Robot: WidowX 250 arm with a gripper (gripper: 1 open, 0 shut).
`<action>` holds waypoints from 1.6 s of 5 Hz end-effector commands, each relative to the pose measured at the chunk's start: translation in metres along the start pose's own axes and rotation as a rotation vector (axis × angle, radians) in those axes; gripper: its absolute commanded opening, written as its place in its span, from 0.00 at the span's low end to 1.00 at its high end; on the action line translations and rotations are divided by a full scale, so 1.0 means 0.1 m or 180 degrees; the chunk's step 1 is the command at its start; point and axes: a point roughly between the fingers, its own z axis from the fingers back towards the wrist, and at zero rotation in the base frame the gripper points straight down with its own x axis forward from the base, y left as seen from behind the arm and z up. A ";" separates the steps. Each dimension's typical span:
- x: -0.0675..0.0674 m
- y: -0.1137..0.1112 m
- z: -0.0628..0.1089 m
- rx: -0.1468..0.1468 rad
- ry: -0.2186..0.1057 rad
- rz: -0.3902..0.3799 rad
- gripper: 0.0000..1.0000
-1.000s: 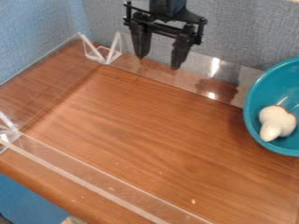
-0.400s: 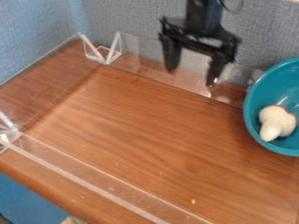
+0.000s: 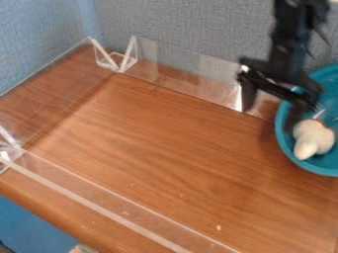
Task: Remove the mushroom from inside the blue bowl and put it on the table
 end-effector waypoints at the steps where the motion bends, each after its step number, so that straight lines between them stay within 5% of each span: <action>1: 0.27 -0.20 0.04 -0.0020 -0.0229 -0.0121 1.00; 2: 0.38 -0.28 -0.13 -0.0027 -0.0167 -0.0149 1.00; 6: 0.53 -0.22 -0.28 -0.0063 -0.0124 -0.0066 1.00; 7: 0.54 -0.22 -0.30 -0.0069 -0.0122 -0.0048 0.00; 8: 0.53 -0.20 -0.28 -0.0072 -0.0133 -0.0028 0.00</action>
